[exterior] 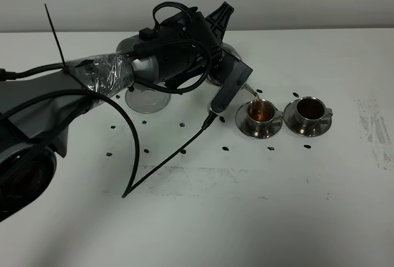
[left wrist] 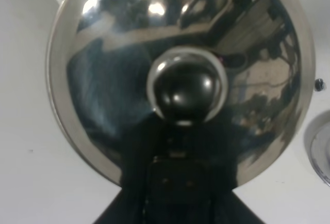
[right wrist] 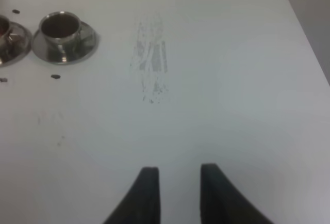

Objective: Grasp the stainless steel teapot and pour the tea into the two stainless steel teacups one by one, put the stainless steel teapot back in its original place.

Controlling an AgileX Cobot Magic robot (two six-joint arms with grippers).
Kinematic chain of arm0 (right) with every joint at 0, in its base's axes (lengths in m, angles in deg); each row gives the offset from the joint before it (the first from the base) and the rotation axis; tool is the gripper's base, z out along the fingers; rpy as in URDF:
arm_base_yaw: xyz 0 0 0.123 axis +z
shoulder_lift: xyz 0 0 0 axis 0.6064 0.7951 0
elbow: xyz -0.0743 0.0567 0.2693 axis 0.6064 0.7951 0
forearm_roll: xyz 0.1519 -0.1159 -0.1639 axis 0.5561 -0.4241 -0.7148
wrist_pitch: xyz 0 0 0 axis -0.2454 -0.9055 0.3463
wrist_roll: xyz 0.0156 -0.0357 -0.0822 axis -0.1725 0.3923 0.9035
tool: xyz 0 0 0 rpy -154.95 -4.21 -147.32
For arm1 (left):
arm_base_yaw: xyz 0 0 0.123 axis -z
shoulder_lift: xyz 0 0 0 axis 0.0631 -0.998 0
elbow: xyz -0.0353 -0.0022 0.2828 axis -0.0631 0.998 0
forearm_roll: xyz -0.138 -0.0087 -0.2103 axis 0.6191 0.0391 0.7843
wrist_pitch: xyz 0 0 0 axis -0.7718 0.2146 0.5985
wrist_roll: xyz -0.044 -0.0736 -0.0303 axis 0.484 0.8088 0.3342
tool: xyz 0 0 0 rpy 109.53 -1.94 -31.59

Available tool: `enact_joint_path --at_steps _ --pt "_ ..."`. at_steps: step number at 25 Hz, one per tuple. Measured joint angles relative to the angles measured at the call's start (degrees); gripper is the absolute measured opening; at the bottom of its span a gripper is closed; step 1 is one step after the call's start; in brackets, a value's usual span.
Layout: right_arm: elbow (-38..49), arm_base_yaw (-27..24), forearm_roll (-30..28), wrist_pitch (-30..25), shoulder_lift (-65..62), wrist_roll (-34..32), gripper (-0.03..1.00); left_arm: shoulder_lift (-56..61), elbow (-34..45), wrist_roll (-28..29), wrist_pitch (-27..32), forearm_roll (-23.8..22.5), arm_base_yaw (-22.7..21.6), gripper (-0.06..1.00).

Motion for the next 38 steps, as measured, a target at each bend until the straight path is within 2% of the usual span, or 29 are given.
enact_joint_path --at_steps 38 --pt "0.0 0.0 0.0 0.0 0.0 0.0 0.19 -0.5 0.0 -0.2 -0.1 -6.2 1.4 0.19"
